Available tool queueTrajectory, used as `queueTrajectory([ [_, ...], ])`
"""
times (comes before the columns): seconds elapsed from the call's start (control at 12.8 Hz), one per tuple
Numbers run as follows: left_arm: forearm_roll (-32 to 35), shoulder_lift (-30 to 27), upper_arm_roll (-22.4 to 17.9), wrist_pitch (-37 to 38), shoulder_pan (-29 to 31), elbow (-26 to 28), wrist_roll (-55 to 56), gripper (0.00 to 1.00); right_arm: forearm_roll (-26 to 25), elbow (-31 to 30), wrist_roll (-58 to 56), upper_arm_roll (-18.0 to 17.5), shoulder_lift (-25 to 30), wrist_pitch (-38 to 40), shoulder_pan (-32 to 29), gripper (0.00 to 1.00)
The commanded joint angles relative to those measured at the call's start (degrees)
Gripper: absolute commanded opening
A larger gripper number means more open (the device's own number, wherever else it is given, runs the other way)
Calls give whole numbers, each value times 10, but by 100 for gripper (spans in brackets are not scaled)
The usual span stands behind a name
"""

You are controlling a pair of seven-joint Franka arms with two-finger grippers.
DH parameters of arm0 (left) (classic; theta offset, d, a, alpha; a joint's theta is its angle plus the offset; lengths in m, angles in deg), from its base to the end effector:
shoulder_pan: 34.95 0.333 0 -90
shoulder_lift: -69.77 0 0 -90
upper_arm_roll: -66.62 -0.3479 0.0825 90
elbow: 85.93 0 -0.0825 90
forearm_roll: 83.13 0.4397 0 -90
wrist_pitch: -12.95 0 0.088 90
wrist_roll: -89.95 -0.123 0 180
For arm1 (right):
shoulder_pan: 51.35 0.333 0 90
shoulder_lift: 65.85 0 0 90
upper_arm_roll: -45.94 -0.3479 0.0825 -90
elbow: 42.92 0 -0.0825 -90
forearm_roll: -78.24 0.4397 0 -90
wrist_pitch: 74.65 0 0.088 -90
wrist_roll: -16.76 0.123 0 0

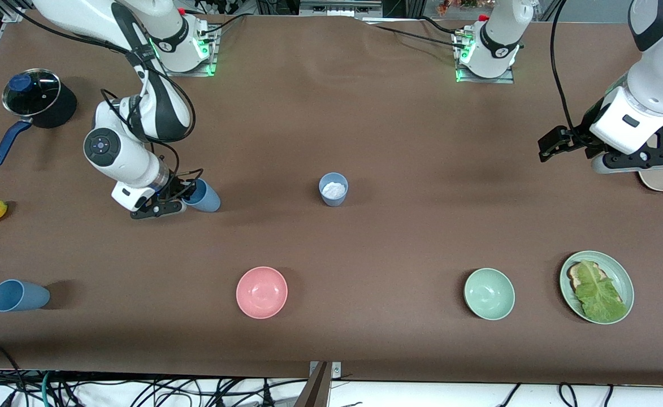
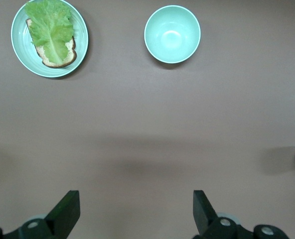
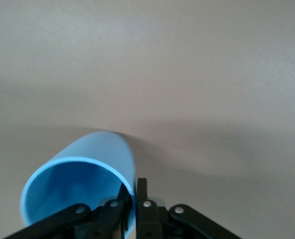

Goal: Stack blue cups with both arms
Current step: 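Grasp the second blue cup with the right gripper while the left gripper withdraws, then lift the held cup and lower it into the placed cup with the right gripper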

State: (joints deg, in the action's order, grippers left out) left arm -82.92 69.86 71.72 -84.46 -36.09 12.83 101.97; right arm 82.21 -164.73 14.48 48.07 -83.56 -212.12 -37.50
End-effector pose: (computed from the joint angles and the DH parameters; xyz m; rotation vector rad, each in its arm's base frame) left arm 0.6115 -0.0664 0.5695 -3.1300 -0.1572 0.0380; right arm 0.6031 0.1264 0.2325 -3.0948 -0.3012 0.0591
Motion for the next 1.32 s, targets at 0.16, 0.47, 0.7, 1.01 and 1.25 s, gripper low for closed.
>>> queueTrajectory([
  [0.16,7,-4,1,10,0,0,-7,100,0,54,34,-6,-1,53,6,0],
  [0.47,7,-5,1,14,0,0,-7,100,1,146,111,-10,-1,171,35,0],
  [0.7,7,-4,1,14,-1,-2,-7,100,13,198,197,-41,-1,220,59,0],
  [1.01,7,-4,1,14,-3,-3,-6,100,40,249,342,-97,-13,226,90,0],
  [1.25,7,-4,1,13,-4,-3,-5,100,29,345,447,-95,-68,276,160,0],
])
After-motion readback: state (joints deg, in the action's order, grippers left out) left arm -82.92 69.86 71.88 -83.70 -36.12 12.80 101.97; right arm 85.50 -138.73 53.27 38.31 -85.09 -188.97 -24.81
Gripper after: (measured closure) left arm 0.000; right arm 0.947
